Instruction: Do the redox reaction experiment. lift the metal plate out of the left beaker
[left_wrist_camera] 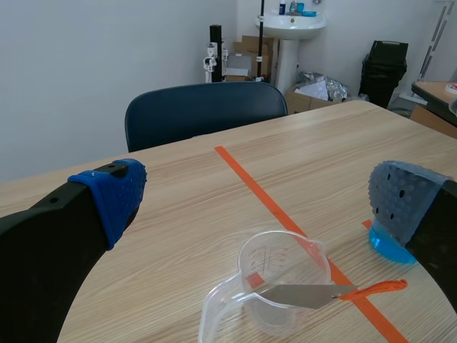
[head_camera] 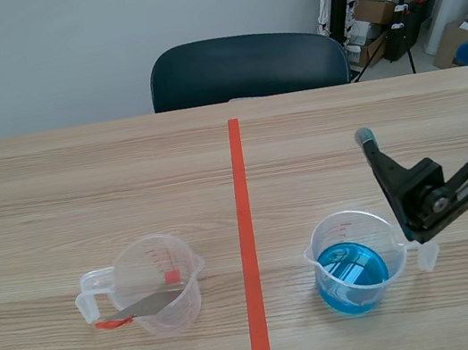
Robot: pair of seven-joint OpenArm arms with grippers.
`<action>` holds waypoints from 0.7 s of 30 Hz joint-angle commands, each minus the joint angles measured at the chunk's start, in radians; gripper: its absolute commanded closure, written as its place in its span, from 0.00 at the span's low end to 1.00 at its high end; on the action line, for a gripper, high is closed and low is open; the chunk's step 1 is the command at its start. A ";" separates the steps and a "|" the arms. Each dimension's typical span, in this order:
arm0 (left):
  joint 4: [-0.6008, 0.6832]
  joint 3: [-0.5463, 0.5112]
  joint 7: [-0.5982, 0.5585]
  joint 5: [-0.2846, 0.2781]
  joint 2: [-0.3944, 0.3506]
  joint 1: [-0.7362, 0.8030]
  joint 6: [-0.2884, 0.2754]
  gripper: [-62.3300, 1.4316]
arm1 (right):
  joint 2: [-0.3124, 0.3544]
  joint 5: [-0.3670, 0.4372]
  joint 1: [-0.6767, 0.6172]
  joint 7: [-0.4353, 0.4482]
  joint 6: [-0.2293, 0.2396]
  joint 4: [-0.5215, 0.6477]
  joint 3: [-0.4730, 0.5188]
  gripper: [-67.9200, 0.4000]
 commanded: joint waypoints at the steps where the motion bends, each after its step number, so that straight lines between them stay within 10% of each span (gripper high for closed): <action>1: 0.019 -0.007 -0.016 -0.007 0.005 -0.003 -0.002 0.00 | 0.007 0.011 0.011 0.008 -0.002 0.014 0.023 0.03; 21: 0.019 -0.007 -0.012 -0.006 0.005 -0.003 -0.001 0.00 | 0.007 0.026 0.012 0.008 -0.001 0.014 0.035 0.03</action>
